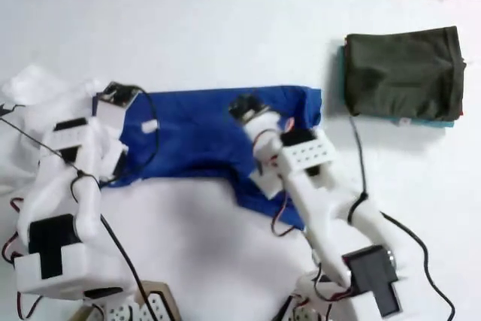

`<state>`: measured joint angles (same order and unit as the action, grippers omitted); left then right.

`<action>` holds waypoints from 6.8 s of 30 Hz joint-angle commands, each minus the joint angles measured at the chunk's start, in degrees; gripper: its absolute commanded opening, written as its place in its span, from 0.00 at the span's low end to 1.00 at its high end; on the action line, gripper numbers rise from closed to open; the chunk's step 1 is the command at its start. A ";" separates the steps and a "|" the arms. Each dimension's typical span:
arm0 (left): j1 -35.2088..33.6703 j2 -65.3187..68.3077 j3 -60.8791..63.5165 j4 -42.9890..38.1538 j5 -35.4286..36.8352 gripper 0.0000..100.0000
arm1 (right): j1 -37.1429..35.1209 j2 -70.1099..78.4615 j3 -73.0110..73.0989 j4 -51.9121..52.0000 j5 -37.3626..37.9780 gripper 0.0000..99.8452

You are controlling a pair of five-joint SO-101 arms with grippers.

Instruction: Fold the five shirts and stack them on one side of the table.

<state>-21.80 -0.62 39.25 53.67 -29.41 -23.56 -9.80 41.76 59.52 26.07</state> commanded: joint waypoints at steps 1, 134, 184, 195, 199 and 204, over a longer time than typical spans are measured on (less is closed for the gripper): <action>0.88 -2.81 2.68 -6.33 0.00 0.03 | -7.25 -3.12 1.58 -1.01 0.35 0.02; -3.78 -2.81 5.49 -5.80 0.00 0.03 | -7.96 -4.35 4.22 0.31 13.19 0.02; -3.87 -2.73 5.58 -5.89 -0.26 0.03 | -8.22 7.78 7.12 2.59 13.54 0.14; -3.96 -2.73 5.58 -5.89 -0.26 0.03 | -0.92 7.43 6.07 3.30 13.63 0.02; -3.96 -2.73 5.58 -5.89 -0.26 0.03 | 3.38 7.43 1.41 6.90 17.76 0.02; -3.87 -2.73 5.58 -5.89 -0.26 0.03 | 4.18 7.43 -9.93 15.87 23.03 0.02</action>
<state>-25.85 -3.52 44.70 49.36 -29.41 -20.57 -2.33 38.51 70.59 46.64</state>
